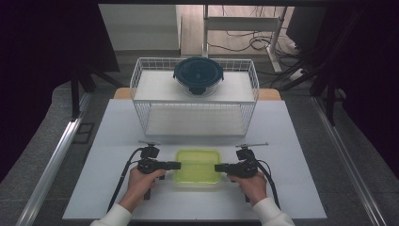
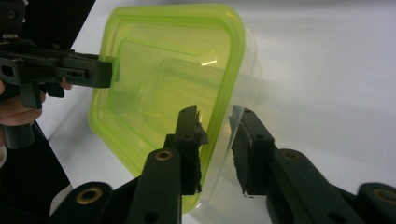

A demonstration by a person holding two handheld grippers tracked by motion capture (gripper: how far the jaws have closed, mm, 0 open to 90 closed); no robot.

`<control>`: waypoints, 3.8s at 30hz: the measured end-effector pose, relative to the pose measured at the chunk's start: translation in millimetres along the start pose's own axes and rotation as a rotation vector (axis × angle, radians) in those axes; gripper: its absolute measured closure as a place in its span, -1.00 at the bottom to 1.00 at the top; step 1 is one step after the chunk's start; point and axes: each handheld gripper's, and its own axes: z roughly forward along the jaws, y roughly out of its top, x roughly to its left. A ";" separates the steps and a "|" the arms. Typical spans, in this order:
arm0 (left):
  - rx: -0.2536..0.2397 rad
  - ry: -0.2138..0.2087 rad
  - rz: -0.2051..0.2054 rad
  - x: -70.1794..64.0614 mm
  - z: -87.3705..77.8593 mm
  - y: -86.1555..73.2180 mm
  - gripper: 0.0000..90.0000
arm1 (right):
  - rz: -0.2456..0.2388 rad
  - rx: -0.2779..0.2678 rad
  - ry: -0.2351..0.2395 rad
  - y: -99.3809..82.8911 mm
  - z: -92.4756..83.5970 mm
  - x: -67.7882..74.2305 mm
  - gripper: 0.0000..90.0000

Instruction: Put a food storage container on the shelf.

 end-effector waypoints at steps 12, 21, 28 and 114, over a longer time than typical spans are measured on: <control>-0.046 0.016 0.063 -12.6 -11.7 -1.3 0.76 | -0.054 -0.031 -0.001 -0.1 -12.7 9.1 0.69; -0.071 0.015 0.090 -19.0 -17.1 -1.9 0.76 | -0.076 -0.055 0.015 1.3 -19.1 12.3 0.70; -0.089 0.008 0.116 -24.2 -23.7 -1.4 0.76 | -0.110 -0.073 0.015 2.7 -24.7 17.0 0.70; -0.310 -0.045 0.329 -109.2 -117.5 109.2 0.76 | -0.411 -0.314 0.047 114.9 -134.6 93.3 0.69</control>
